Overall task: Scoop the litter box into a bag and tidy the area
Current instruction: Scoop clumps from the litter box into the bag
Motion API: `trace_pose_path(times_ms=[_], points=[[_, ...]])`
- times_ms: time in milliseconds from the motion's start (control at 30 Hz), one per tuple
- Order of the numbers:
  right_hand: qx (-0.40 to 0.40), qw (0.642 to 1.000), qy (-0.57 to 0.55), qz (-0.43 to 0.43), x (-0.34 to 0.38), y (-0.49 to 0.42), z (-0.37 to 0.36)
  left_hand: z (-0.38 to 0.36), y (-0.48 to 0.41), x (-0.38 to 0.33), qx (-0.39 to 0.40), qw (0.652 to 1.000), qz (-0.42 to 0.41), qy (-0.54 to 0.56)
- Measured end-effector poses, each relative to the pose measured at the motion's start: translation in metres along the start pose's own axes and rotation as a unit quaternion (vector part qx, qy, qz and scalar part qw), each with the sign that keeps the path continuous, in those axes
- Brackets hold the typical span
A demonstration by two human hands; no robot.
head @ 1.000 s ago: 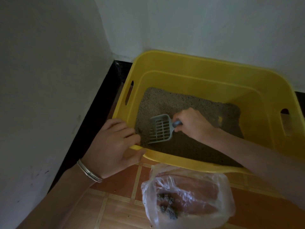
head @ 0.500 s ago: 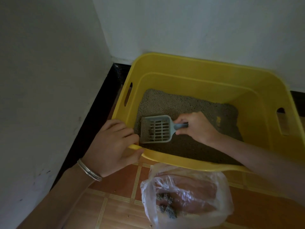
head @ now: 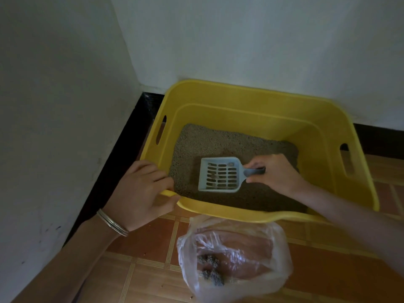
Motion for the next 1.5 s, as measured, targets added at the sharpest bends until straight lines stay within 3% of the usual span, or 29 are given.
trace_pose_path(times_ms=[400,800,1067,1200,1333,1500], points=[[-0.047,0.992,0.098,-0.070,-0.036,0.003,0.030,-0.002,-0.001,0.000,-0.004,1.000,0.005,-0.002],[-0.079,0.997,0.013,0.007,0.031,0.070,0.050,0.005,0.015,-0.006,0.031,0.999,-0.040,0.003],[-0.060,0.994,0.068,0.055,0.055,0.138,0.032,0.020,0.037,-0.023,0.083,0.995,-0.050,0.016],[-0.071,0.973,0.179,0.126,0.044,0.145,0.000,0.019,0.035,-0.023,0.097,0.994,-0.049,-0.009],[-0.055,0.917,0.322,0.230,0.041,0.148,-0.025,0.017,0.037,-0.025,0.091,0.995,-0.048,-0.014],[-0.059,0.867,0.395,0.300,0.031,0.142,-0.038,0.018,0.038,-0.029,0.092,0.995,-0.043,-0.011]])
Point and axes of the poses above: each hand's wrist, its own y-axis away from the middle knuckle, its own z-axis out of the back of the hand, x = y × z, the point moved 2 cm from there along -y, towards the middle knuckle, and after that the axes turned 5 degrees about -y, right-handed, at the moved point
